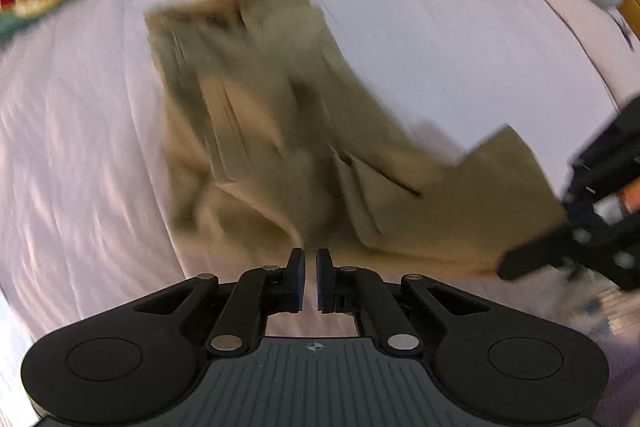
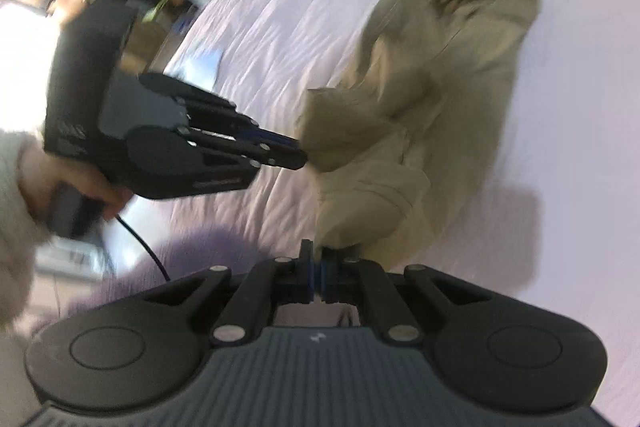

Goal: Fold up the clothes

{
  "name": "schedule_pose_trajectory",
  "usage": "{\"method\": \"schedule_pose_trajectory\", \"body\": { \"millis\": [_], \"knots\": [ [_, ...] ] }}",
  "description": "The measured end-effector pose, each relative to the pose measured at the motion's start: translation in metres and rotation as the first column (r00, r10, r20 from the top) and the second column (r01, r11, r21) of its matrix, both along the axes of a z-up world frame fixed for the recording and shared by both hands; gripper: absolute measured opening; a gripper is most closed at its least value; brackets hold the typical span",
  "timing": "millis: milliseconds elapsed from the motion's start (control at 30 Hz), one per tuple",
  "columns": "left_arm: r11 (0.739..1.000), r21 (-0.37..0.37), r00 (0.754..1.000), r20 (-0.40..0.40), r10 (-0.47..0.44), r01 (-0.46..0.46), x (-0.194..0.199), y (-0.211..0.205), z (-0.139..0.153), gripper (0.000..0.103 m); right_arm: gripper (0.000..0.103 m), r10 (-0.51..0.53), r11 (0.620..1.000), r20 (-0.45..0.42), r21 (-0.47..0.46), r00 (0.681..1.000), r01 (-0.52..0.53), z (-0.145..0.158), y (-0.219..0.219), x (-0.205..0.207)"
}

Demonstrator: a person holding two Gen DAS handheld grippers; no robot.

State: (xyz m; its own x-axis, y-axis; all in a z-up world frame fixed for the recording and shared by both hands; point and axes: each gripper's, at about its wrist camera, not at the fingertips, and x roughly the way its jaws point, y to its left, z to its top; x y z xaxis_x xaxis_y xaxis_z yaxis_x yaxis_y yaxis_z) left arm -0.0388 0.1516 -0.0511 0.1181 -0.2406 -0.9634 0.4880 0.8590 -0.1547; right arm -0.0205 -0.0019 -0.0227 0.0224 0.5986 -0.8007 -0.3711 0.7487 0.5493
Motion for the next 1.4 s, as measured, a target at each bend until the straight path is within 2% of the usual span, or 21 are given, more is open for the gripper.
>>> {"method": "schedule_pose_trajectory", "body": {
  "millis": [67,133,200,233,300,367,433,467,533,633,767,900,1000,1033,1133,1200,1300,1367,1400],
  "knots": [
    [1.0,0.015,0.997,-0.072,-0.019,0.02,-0.027,0.004,-0.003,0.006,0.005,0.051,0.998,-0.035,-0.022,0.998,-0.052,-0.011,0.007,-0.017],
    [0.997,0.063,0.989,-0.145,-0.036,0.046,-0.05,0.006,-0.017,0.009,0.009,0.08,0.994,-0.075,-0.071,0.994,-0.086,-0.025,0.012,-0.028],
    [0.993,0.116,0.989,-0.151,0.001,0.017,-0.062,0.012,-0.024,0.009,0.016,0.093,0.985,-0.116,-0.134,0.989,-0.109,-0.04,0.016,-0.035],
    [0.993,0.114,0.99,-0.134,0.045,-0.03,-0.061,0.016,-0.022,0.01,0.02,0.095,0.98,-0.137,-0.162,0.986,-0.117,-0.045,0.016,-0.035],
    [0.987,0.074,0.987,-0.065,0.149,-0.144,-0.048,0.024,-0.01,0.015,0.023,0.077,0.978,-0.163,-0.178,0.984,-0.106,-0.047,0.011,-0.028],
    [0.972,0.033,0.973,0.006,0.231,-0.231,-0.028,0.029,0.003,0.015,0.035,0.04,0.982,-0.163,-0.175,0.986,-0.069,-0.039,0.002,-0.018],
    [0.957,-0.006,0.955,0.069,0.29,-0.29,-0.004,0.03,0.014,0.024,0.043,-0.01,0.984,-0.139,-0.18,0.99,-0.015,-0.026,-0.006,-0.004],
    [0.952,-0.009,0.95,0.075,0.304,-0.305,0.009,0.027,0.013,0.029,0.046,-0.038,0.985,-0.113,-0.172,0.993,0.018,-0.018,-0.011,0.002],
    [0.944,-0.013,0.94,0.085,0.331,-0.331,0.036,0.02,0.011,0.047,0.052,-0.093,0.985,-0.062,-0.154,0.994,0.083,-0.001,-0.02,0.016],
    [0.943,0.03,0.943,0.043,0.329,-0.33,0.066,-0.001,-0.01,0.047,0.062,-0.165,0.975,0.02,-0.147,0.986,0.166,0.009,-0.027,0.043],
    [0.951,0.14,0.959,-0.024,0.282,-0.276,0.078,-0.026,-0.05,0.047,0.062,-0.199,0.959,0.046,-0.196,0.979,0.205,-0.021,-0.013,0.093],
    [0.937,0.192,0.949,-0.072,0.308,-0.29,0.077,-0.026,-0.08,0.047,0.062,-0.187,0.955,0.07,-0.221,0.98,0.198,-0.05,0.009,0.132],
    [0.931,0.159,0.935,-0.08,0.345,-0.329,0.066,-0.016,-0.083,0.041,0.062,-0.118,0.977,0.013,-0.179,0.993,0.119,-0.065,0.033,0.131],
    [0.928,0.152,0.932,-0.082,0.354,-0.339,0.062,-0.012,-0.081,0.035,0.061,-0.095,0.982,-0.006,-0.164,0.995,0.092,-0.07,0.042,0.131],
    [0.926,0.161,0.929,-0.094,0.358,-0.341,0.049,0.002,-0.074,0.029,0.059,-0.021,0.993,-0.059,-0.116,0.998,0.015,-0.085,0.066,0.13],
    [0.914,0.205,0.915,-0.134,0.38,-0.349,0.039,0.016,-0.073,0.028,0.059,0.029,0.996,-0.092,-0.082,0.995,-0.036,-0.094,0.083,0.13],
    [0.89,0.313,0.902,-0.169,0.397,-0.333,0.022,0.038,-0.079,0.028,0.059,0.117,0.992,-0.126,-0.03,0.985,-0.122,-0.098,0.102,0.121],
    [0.87,0.356,0.903,-0.135,0.408,-0.34,0.017,0.05,-0.072,0.028,0.059,0.146,0.989,-0.118,0.011,0.982,-0.145,-0.084,0.1,0.115],
    [0.859,0.347,0.895,-0.101,0.434,-0.377,0.019,0.057,-0.063,0.029,0.059,0.128,0.992,-0.091,0.022,0.988,-0.126,-0.073,0.094,0.119]
  ]
}}
